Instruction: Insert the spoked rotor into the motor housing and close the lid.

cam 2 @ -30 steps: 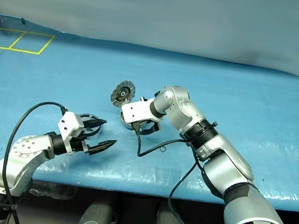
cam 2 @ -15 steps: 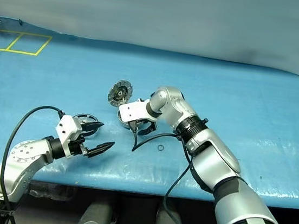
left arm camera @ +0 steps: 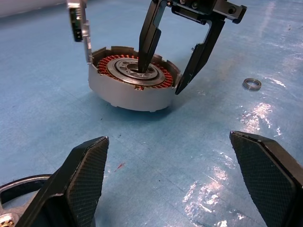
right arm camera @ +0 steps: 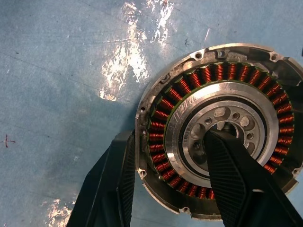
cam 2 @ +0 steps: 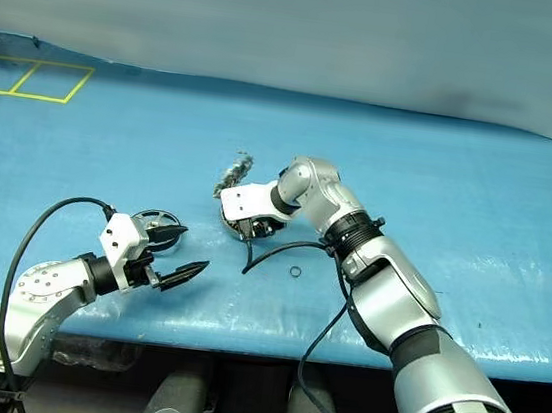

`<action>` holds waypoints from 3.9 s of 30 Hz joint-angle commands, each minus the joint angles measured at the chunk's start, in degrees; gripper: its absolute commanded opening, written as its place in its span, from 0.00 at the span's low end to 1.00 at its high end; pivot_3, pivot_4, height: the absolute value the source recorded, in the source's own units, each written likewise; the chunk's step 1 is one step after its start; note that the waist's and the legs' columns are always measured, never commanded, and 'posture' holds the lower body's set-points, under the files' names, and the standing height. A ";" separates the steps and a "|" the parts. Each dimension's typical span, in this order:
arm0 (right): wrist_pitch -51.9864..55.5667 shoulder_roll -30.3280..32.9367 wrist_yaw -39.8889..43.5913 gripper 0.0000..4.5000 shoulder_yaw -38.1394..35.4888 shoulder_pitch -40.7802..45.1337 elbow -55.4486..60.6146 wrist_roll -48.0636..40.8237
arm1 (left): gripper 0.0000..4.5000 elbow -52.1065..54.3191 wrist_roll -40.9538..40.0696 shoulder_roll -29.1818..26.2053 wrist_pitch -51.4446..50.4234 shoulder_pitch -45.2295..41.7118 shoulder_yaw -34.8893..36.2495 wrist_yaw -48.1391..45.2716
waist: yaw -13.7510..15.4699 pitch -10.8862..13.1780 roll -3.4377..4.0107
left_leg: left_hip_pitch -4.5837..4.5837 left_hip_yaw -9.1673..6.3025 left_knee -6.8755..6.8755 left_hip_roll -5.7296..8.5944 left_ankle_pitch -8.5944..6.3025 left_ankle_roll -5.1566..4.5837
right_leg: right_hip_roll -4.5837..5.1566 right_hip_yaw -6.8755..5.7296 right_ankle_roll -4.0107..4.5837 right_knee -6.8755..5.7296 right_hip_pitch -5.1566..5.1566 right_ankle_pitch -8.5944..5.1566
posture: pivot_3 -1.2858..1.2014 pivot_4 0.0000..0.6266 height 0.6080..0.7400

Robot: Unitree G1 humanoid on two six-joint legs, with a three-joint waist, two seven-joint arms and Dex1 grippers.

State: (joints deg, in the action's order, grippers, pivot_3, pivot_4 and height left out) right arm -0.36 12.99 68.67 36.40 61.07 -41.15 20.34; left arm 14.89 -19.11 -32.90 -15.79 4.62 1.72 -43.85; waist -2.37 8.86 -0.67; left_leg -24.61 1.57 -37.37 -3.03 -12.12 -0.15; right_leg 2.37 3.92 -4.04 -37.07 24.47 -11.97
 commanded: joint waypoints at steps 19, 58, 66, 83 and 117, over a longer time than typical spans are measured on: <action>33.33 12.11 -3.69 0.42 -9.66 -29.45 51.47 -6.49 | 1.00 0.46 0.29 0.02 1.55 -2.24 0.19 -1.15 | 0.79 -0.04 -0.07 | -0.04 -0.04 0.15 0.03 0.01 0.03 | -0.01 -0.02 0.05 0.10 0.05 -0.06 | 0.52 0.24 1.00; 54.28 -0.15 -25.72 0.42 -5.94 -34.24 53.86 -15.46 | 1.00 1.75 0.78 0.36 2.54 0.60 1.22 1.76 | -1.44 -0.50 -0.81 | 0.26 -0.01 0.22 -0.58 0.04 0.08 | -0.56 -0.03 0.19 0.06 0.03 -0.05 | 0.52 0.24 1.00; 56.06 -0.93 -26.09 0.42 -4.78 -34.16 54.62 -16.79 | 1.00 1.96 0.76 0.56 2.83 1.63 1.28 2.34 | -1.51 -0.50 -0.80 | 0.29 -0.01 0.31 -0.80 0.04 0.09 | -0.78 -0.02 0.38 0.07 0.08 -0.07 | 0.52 0.24 1.00; 57.90 -0.23 -26.09 0.42 -3.02 -33.90 56.22 -18.06 | 1.00 2.01 0.86 0.62 3.07 1.96 1.35 2.87 | -1.51 -0.50 -0.80 | 0.29 0.00 0.40 -0.85 0.01 0.12 | -0.82 -0.03 0.47 0.08 0.13 -0.12 | 0.52 0.24 1.00; 68.19 2.54 -28.21 0.42 -8.29 -25.37 63.51 -28.33 | 1.00 0.04 1.92 4.13 5.92 4.01 -0.36 3.55 | -1.06 -0.39 -0.70 | -0.05 -0.01 0.37 -0.86 -0.08 0.27 | -0.83 -0.04 0.52 0.12 0.36 -0.16 | 0.52 0.24 1.00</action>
State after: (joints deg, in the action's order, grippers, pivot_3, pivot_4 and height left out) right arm 67.93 15.95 41.49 31.11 34.36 20.78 -7.01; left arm 14.43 -17.37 -29.07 -10.89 8.63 1.17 -40.34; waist -3.43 8.46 -1.37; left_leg -24.67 1.56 -37.00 -3.90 -12.19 0.13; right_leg 1.54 3.88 -3.52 -36.95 24.83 -12.13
